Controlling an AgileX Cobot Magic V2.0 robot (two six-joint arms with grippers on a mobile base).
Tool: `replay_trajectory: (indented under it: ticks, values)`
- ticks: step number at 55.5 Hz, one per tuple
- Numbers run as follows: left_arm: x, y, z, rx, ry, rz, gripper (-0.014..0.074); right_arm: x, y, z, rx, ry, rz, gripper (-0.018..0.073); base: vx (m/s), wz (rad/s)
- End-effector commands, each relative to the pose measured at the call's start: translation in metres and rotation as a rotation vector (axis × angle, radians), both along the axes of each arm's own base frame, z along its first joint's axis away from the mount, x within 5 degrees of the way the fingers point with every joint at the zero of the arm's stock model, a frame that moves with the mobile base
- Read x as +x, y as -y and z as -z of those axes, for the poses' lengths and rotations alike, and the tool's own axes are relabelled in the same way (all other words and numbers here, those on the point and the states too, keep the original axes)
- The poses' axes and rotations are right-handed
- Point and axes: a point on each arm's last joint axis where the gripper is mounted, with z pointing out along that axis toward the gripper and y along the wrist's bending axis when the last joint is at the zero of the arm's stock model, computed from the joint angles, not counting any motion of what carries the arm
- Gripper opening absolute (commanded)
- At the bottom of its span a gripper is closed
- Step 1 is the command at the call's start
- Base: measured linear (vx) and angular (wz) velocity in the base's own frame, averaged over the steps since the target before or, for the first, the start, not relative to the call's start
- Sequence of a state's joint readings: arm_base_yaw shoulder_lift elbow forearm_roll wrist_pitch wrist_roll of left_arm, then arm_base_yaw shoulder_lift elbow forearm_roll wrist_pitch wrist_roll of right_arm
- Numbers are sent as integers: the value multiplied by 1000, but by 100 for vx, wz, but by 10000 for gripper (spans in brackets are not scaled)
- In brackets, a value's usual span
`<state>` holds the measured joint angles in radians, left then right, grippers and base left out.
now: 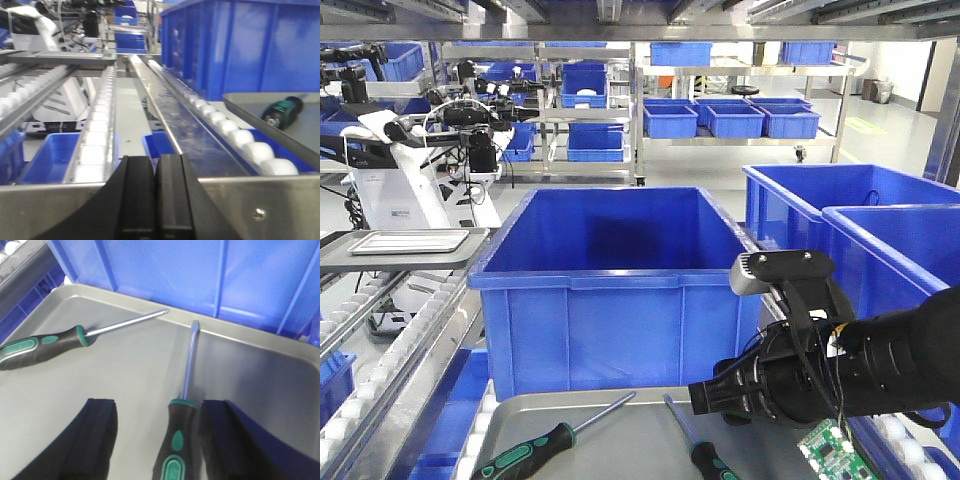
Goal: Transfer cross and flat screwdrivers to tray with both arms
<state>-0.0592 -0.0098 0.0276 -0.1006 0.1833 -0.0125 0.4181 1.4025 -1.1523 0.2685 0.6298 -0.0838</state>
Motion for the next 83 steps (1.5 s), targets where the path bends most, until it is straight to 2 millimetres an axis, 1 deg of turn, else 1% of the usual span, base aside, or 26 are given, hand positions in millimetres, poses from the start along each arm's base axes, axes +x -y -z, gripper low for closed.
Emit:
replay_trajectory:
  ticks: [1,14,42,46,49,52,55,57,61,63,67,70,72,78,81,83]
  values:
    - [-2,-2,-18,-18,130,-28,-7,-1,2,-25,54,111,17,453,0,0]
    - [-2,-6,-18,-14,128,-98,-7,-1,2,-25,54,111,16,453,0,0]
    - [-2,-6,-18,-15,128,-99,-6,-1,2,-24,52,109,16,453,0,0]
    - [-2,-6,-18,-15,128,-99,-6,-2,6,-29,13,152,9,446,0,0]
    - [-2,-6,-18,-15,128,-99,-6,-7,10,-35,-17,184,0,440,0,0]
    - [-2,-6,-18,-15,128,-99,-6,-16,14,-43,-23,201,-5,434,0,0]
    - [-2,-6,-18,-15,128,-99,-6,-31,21,-51,-16,234,-4,421,0,0]
    - [-2,-6,-18,-15,128,-99,-6,-40,28,-53,-17,254,5,407,0,0]
    - [-2,-6,-18,-15,128,-99,-6,-60,47,-54,13,289,64,370,0,0]
    - [-2,-6,-18,-15,128,-99,-6,-73,58,-52,35,315,102,344,0,0]
    - [-2,-6,-18,-15,128,-99,-6,-101,80,-44,59,378,173,284,0,0]
    - [-2,-6,-18,-15,128,-99,-6,-117,93,-37,58,418,224,238,0,0]
    - [-2,-6,-18,-15,128,-99,-6,-131,104,-29,33,459,268,202,0,0]
    - [-2,-6,-18,-15,128,-99,-6,-163,124,-7,-36,581,358,103,0,0]
    - [-2,-6,-18,-15,128,-99,-6,-175,130,4,-59,647,405,54,0,0]
    - [-2,-6,-18,-15,128,-99,-6,-186,135,17,-75,703,441,18,0,0]
